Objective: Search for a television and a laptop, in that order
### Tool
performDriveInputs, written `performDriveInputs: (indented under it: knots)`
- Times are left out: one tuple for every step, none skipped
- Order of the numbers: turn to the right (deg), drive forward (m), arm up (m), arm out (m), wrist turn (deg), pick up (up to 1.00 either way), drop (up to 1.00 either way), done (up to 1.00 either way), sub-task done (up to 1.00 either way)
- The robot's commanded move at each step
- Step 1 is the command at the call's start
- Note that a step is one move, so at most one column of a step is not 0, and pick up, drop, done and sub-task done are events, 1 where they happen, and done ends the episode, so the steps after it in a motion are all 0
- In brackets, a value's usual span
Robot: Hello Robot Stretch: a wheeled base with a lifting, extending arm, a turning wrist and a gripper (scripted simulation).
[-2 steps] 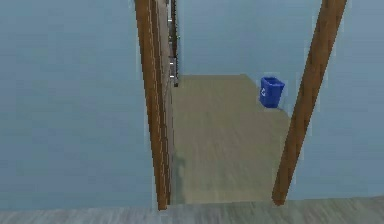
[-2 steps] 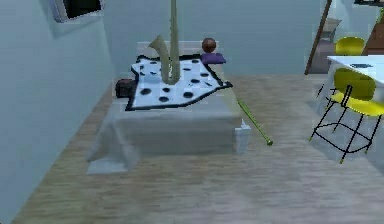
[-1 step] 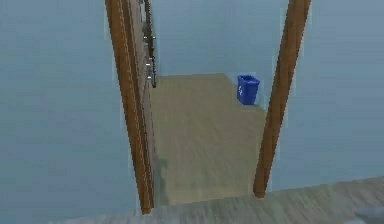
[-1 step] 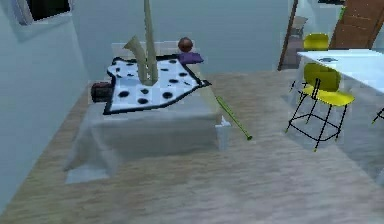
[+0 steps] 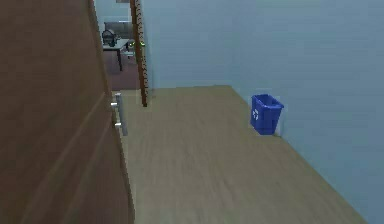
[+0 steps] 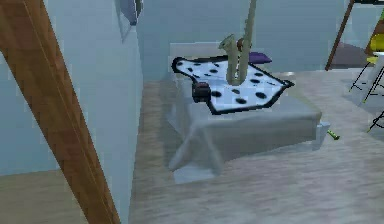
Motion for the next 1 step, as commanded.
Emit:
performDriveInputs:
  knots:
    - [6.0, 0.0, 0.0, 0.0, 0.0, 0.0, 0.0, 0.0, 0.0]
